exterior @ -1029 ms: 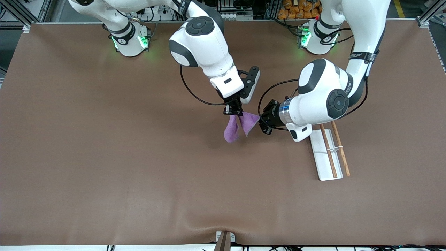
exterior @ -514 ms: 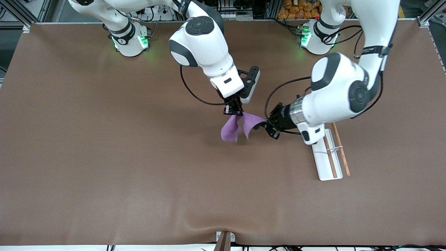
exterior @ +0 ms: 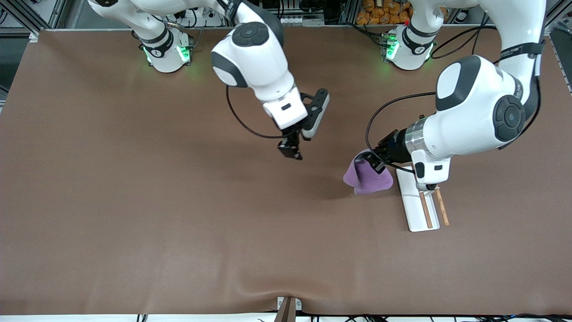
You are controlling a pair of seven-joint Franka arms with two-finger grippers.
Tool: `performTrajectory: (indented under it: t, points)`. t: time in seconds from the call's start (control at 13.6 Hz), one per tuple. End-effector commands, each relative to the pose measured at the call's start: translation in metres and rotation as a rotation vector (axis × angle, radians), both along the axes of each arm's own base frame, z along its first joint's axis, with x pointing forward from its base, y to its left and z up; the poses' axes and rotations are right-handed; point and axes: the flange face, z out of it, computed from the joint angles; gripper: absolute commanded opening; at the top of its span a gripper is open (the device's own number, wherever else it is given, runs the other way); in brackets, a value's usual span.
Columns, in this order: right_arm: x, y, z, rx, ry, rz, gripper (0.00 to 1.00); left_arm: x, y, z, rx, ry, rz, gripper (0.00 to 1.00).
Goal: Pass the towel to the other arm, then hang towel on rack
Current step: 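Open the right gripper and withdraw while the left gripper carries towel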
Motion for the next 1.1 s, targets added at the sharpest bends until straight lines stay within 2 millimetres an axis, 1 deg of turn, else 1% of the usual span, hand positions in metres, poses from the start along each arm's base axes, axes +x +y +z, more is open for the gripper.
performTrajectory:
  t: [0.0, 0.22, 0.29, 0.37, 0.44, 0.51, 0.59, 0.66, 0.73, 0.81, 0.88, 0.96, 1.03]
  points:
    - [0.038, -0.063, 0.021, -0.044, 0.002, -0.109, 1.00, 0.002, 0.028, 0.008, 0.031, -0.051, -0.140, 0.00]
    - [0.084, -0.141, 0.017, -0.076, 0.048, -0.240, 1.00, 0.010, 0.050, 0.005, 0.012, -0.090, -0.233, 0.00]
    - [0.093, -0.162, 0.020, -0.085, 0.056, -0.275, 1.00, 0.011, 0.052, 0.003, 0.004, -0.101, -0.271, 0.00]
    - [0.100, -0.182, 0.027, -0.086, 0.053, -0.307, 1.00, 0.011, 0.052, 0.001, -0.002, -0.103, -0.291, 0.00]
    - [0.108, -0.207, 0.035, -0.094, 0.056, -0.345, 1.00, 0.013, 0.055, -0.002, -0.001, -0.098, -0.284, 0.00]
    - [0.115, -0.237, 0.041, -0.109, 0.066, -0.392, 1.00, 0.015, 0.058, -0.004, 0.000, -0.094, -0.273, 0.00]
    - [0.124, -0.268, 0.045, -0.109, 0.078, -0.440, 1.00, 0.018, 0.066, -0.008, 0.000, -0.089, -0.256, 0.00]
    - [0.131, -0.292, 0.049, -0.081, 0.096, -0.477, 1.00, 0.021, 0.074, -0.010, 0.000, -0.090, -0.255, 0.00]
    - [0.128, -0.306, 0.060, -0.053, 0.121, -0.504, 1.00, 0.023, 0.081, -0.012, 0.000, -0.092, -0.260, 0.00]
    - [0.120, -0.319, 0.068, -0.066, 0.152, -0.532, 1.00, 0.026, 0.088, -0.015, -0.001, -0.098, -0.276, 0.00]
    - [0.113, -0.331, 0.079, -0.087, 0.164, -0.552, 1.00, 0.027, 0.088, -0.019, -0.004, -0.097, -0.286, 0.00]
    - [0.106, -0.347, 0.086, -0.107, 0.177, -0.578, 1.00, 0.029, 0.092, -0.022, 0.007, -0.100, -0.288, 0.00]
    - [0.098, -0.354, 0.097, -0.122, 0.181, -0.594, 1.00, 0.030, 0.097, -0.024, 0.034, -0.107, -0.314, 0.00]
